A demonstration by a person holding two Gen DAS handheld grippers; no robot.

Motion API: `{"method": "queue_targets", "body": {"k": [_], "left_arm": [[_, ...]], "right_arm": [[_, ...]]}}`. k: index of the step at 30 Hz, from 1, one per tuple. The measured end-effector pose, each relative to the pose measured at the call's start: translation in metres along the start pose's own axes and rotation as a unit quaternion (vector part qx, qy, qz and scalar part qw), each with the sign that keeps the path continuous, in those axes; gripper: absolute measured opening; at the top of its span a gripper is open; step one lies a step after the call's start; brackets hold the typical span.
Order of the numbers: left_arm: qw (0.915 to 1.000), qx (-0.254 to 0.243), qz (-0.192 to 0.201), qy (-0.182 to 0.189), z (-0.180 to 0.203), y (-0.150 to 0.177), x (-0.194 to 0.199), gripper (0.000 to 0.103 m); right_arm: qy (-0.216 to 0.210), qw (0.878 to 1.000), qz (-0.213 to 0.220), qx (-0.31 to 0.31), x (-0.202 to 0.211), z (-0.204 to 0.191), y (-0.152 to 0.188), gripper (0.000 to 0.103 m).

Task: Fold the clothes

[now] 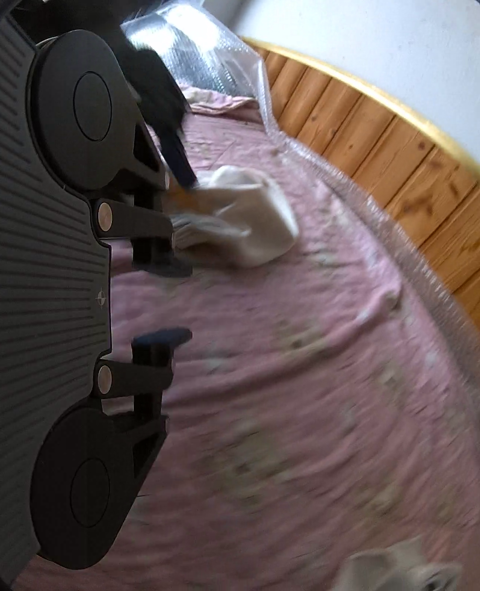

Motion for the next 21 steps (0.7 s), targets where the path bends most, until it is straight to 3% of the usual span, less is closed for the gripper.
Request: {"method": "queue_targets", "body": {"k": [2,3,4,6,7,8,9,10,11,12,13,15,17,21], "left_arm": [[0.9998,0.015,0.005,0.013,-0.016,0.0,-0.004,0.051],[0.9993,0.03,0.0,0.024,-0.024,0.0,-0.004,0.026],[0.9974,0.055,-0.001,0.048,-0.034,0.0,-0.002,0.018],[0.9873,0.115,0.001,0.109,-0.053,0.001,0.007,0.017],[0.9736,0.164,0.013,0.158,-0.064,0.0,0.016,0.017],[0.9498,0.223,0.029,0.218,-0.078,-0.003,0.029,0.017],[0.9129,0.288,0.046,0.286,-0.09,-0.007,0.039,0.018],[0.8626,0.354,0.069,0.355,-0.102,-0.009,0.047,0.018],[0.8213,0.399,0.088,0.398,-0.109,-0.013,0.051,0.019],[0.7869,0.432,0.103,0.428,-0.113,-0.017,0.051,0.026],[0.7712,0.449,0.102,0.44,-0.114,-0.021,0.045,0.039],[0.7758,0.448,0.07,0.439,-0.103,-0.025,0.025,0.06],[0.7808,0.443,0.037,0.439,-0.094,-0.021,0.006,0.061],[0.8058,0.434,0.038,0.401,-0.102,0.008,0.018,0.075]], "right_arm": [[-0.001,1.0,-0.003,-0.011,0.001,0.01,0.007,0.039],[-0.002,1.0,-0.005,-0.016,0.002,0.015,0.011,0.039],[-0.006,1.0,-0.006,-0.022,0.002,0.019,0.013,0.039],[-0.023,0.999,-0.005,-0.034,0.002,0.024,0.013,0.039],[-0.032,0.999,-0.004,-0.039,0.002,0.027,0.012,0.039],[-0.046,0.998,-0.002,-0.043,0.002,0.027,0.011,0.039],[-0.068,0.997,0.005,-0.043,0.003,0.023,0.008,0.04],[-0.093,0.995,0.013,-0.042,0.004,0.019,0.006,0.045],[-0.118,0.992,0.022,-0.041,0.006,0.015,0.003,0.052],[-0.143,0.988,0.03,-0.041,0.007,0.011,0.001,0.068],[-0.153,0.986,0.041,-0.044,0.008,0.01,-0.001,0.076],[-0.129,0.987,0.064,-0.067,0.007,0.019,-0.003,0.077],[-0.072,0.989,0.066,-0.115,0.001,0.04,-0.003,0.074],[-0.068,0.989,0.064,-0.118,0.007,0.051,-0.004,0.072]]}}
Point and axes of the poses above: each gripper's, at about its wrist camera, not at the fingertips, and x roughly against the way its jaws point, z to its right, y to its underside, the point moved 4 cm from there along -x, roughly the way its jaws point, and after that the axes turned 1 degree about -x, right-handed, at the moved point
